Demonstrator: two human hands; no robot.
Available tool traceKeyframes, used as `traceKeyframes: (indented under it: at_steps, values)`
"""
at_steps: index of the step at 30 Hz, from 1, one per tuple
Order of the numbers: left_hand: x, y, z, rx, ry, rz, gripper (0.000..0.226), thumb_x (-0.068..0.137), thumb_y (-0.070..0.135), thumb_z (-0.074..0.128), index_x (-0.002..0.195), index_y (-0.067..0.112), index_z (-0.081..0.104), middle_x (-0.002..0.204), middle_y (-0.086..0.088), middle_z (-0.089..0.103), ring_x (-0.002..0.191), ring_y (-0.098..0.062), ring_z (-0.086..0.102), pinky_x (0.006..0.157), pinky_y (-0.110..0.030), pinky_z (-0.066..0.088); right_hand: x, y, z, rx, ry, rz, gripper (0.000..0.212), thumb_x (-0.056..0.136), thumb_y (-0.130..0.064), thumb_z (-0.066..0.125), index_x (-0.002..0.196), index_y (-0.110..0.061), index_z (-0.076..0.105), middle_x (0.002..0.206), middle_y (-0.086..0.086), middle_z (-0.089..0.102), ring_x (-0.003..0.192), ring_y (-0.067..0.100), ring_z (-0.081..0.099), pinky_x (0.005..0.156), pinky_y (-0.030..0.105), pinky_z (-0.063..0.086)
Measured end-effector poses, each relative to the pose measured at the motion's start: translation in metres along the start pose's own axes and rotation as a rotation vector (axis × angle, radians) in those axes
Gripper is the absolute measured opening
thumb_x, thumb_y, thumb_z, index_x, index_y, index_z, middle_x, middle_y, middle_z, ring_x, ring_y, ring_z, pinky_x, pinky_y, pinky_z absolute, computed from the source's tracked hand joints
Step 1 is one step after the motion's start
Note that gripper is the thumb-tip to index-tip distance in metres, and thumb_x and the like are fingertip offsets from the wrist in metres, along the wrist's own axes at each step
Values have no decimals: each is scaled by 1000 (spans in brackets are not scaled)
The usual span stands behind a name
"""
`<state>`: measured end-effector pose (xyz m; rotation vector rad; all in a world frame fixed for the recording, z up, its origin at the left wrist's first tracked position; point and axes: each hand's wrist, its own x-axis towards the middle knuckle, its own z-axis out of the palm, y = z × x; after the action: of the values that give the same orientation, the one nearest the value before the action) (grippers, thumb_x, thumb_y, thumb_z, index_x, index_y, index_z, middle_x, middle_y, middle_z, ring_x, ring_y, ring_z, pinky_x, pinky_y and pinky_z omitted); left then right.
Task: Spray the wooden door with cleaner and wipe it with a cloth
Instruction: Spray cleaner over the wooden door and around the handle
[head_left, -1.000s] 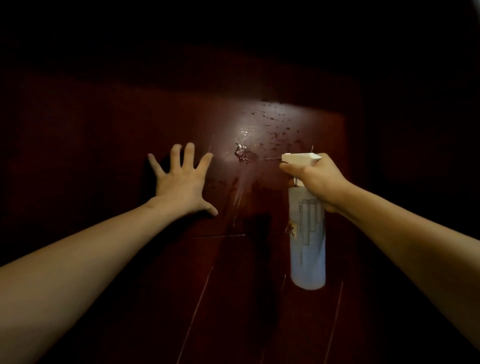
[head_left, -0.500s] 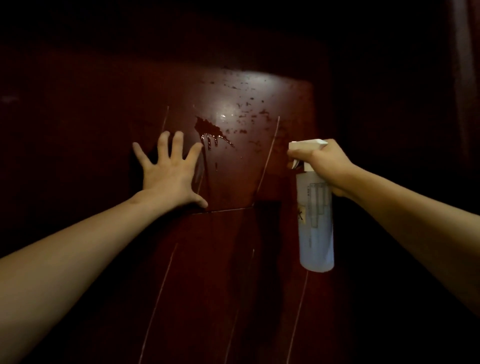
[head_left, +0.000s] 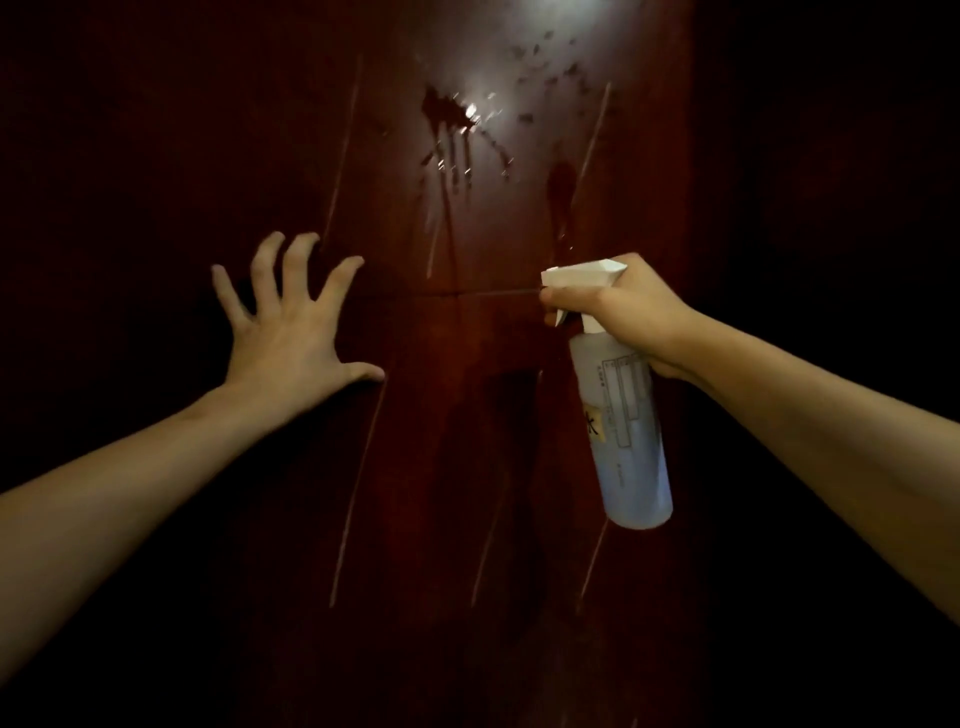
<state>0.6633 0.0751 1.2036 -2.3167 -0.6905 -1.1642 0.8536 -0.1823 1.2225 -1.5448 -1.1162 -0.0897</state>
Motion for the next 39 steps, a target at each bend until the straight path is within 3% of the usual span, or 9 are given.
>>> traceKeyframes:
  at_steps: [6, 9, 12, 16, 19, 27, 31, 36, 39]
  values:
    - [-79, -49, 21, 33, -104, -30, 122, 59, 72, 85, 158, 32, 24, 165, -14, 8, 156, -41, 1, 115, -82, 5, -35, 17, 101, 150, -129, 54, 18, 91, -15, 75, 91, 3, 77, 90, 17, 78, 74, 12, 69, 68, 15, 50]
    - [-105, -66, 29, 92, -155, 1, 123, 59, 74, 83, 159, 34, 23, 165, -14, 10, 156, -41, 3, 114, -83, 7, -46, 23, 143, 167, -198, 89, 18, 92, -15, 75, 90, 3, 76, 74, 5, 76, 63, 5, 66, 60, 14, 47]
    - [-114, -70, 33, 126, -166, 13, 125, 59, 74, 83, 160, 35, 21, 164, -13, 11, 155, -40, 6, 114, -83, 8, -50, 27, 172, 156, -229, 89, 24, 92, -19, 76, 88, 4, 75, 77, 13, 76, 64, 10, 66, 65, 22, 49]
    - [-115, -67, 36, 107, -163, -9, 126, 59, 73, 84, 160, 35, 20, 165, -12, 7, 156, -39, 2, 115, -82, 4, -50, 34, 187, 127, -266, 124, 20, 90, -22, 78, 77, -11, 69, 66, 2, 68, 60, 9, 65, 60, 23, 49]
    - [-114, -61, 41, 98, -137, 0, 127, 57, 76, 83, 159, 27, 22, 164, -15, 12, 156, -40, 6, 115, -82, 3, -52, 44, 173, 105, -261, 176, 22, 88, -24, 80, 74, -15, 66, 66, -2, 66, 59, 9, 65, 60, 25, 49]
    - [-108, 27, 63, 132, -90, 263, 115, 68, 74, 78, 161, 29, 27, 167, -15, 17, 157, -39, 10, 117, -80, 4, -81, 86, 71, 58, -13, 294, 24, 91, -21, 75, 93, 2, 76, 95, 17, 77, 82, 20, 70, 76, 29, 51]
    - [-105, 79, 75, 173, -113, 360, 119, 71, 74, 75, 164, 30, 17, 170, -13, 11, 159, -38, 5, 118, -77, 0, -95, 108, 31, -12, 45, 339, 26, 91, -25, 76, 90, 1, 75, 80, 7, 72, 68, 11, 63, 59, 17, 47]
    - [-101, 103, 85, 188, -157, 344, 124, 69, 73, 78, 164, 29, 11, 170, -14, 6, 159, -38, 1, 120, -76, 4, -102, 138, 10, -24, 105, 385, 26, 91, -29, 74, 87, -3, 75, 80, 3, 73, 70, 12, 64, 66, 25, 47]
    - [-103, 105, 89, 235, -151, 344, 126, 69, 73, 77, 164, 27, 8, 171, -15, 5, 159, -39, 1, 120, -76, 6, -103, 160, 7, -34, 158, 434, 28, 89, -32, 77, 98, -6, 73, 82, 3, 74, 68, 10, 68, 65, 27, 50]
